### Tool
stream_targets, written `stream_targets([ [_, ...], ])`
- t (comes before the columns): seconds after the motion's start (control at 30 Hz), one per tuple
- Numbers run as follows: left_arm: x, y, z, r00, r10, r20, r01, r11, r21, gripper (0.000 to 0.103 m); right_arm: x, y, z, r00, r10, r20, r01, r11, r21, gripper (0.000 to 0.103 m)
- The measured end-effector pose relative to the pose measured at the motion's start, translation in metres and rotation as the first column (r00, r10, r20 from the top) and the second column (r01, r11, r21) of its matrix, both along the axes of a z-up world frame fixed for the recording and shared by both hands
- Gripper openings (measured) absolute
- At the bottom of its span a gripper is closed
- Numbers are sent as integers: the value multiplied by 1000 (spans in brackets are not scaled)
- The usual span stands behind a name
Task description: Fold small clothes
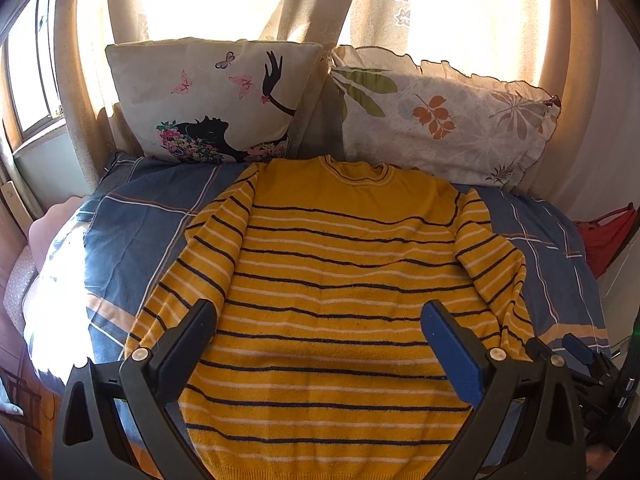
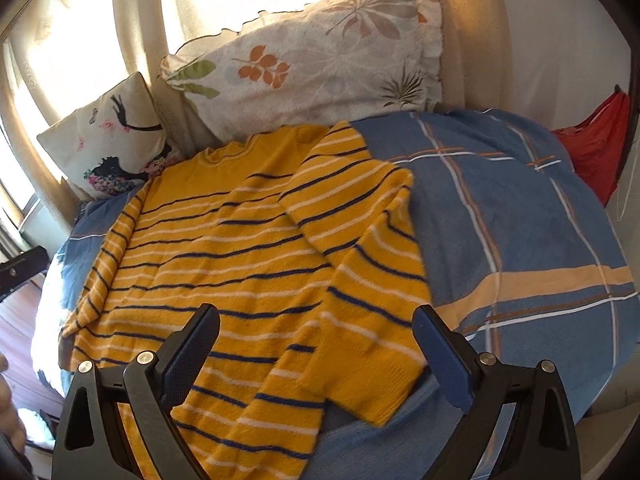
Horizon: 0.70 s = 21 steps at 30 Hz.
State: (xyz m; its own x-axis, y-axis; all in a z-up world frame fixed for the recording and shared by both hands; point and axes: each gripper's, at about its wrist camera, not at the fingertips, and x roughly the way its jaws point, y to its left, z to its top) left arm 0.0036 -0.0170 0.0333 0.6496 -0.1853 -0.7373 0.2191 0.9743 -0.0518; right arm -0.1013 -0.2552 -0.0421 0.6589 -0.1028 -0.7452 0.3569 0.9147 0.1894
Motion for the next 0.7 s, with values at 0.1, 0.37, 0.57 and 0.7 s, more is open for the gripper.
stream_targets([
  [0.1,8,9,-2,999,25,-25,-26,999,-39,102,-4,-27,-8,998,-50,-44,48,998,-51,91],
  [0.37,7,12,-37,984,22,-176,-38,995,-91,102,-9,-73,-40,985,-113,-133,133,980,147,86],
  [0.57,4,9,-39,984,20,-175,-34,996,-82,102,-4,-11,-31,983,170,-71,-164,983,85,86],
  [0.7,4,4,-38,984,8,-176,-22,997,-77,102,13,3,-49,980,161,-121,-157,987,41,55],
])
